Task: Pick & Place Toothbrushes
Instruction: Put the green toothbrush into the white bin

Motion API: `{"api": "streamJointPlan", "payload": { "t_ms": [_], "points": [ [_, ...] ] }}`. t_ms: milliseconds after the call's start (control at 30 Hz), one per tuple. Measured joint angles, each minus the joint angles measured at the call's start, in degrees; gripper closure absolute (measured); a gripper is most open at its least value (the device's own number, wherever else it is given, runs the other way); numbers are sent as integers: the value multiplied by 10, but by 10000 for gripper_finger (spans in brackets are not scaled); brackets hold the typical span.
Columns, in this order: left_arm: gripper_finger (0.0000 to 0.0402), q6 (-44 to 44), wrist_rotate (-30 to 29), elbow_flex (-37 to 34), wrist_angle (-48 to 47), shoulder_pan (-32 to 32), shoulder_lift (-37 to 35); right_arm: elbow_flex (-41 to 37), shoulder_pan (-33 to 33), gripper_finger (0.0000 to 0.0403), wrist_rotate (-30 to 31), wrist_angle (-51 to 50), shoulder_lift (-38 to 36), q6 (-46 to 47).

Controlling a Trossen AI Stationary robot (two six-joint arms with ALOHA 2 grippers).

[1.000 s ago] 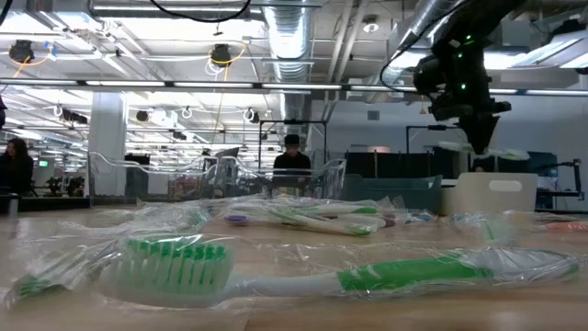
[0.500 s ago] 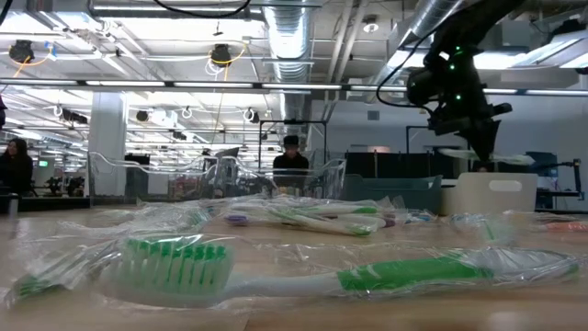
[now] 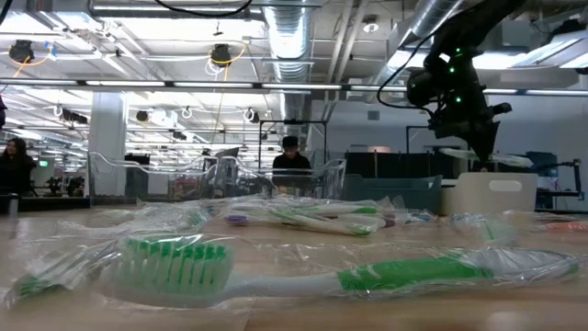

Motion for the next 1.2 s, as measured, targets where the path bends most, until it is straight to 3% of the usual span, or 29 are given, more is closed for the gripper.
{"api": "streamJointPlan", "payload": {
  "t_ms": [233, 567, 800, 1200],
  "points": [
    [400, 0, 5, 0, -1, 0, 0, -27, 20, 383, 54, -6, 35, -11],
    [400, 0, 5, 0, -1, 0, 0, -32, 8, 394, 41, 52, -8, -17],
    [400, 9, -1, 0, -1, 5, 0, -31, -2, 394, 3, 87, 14, -60],
    [400, 5, -2, 0, -1, 7, 0, -31, -15, 390, 6, 67, 22, -101]
  ]
}}
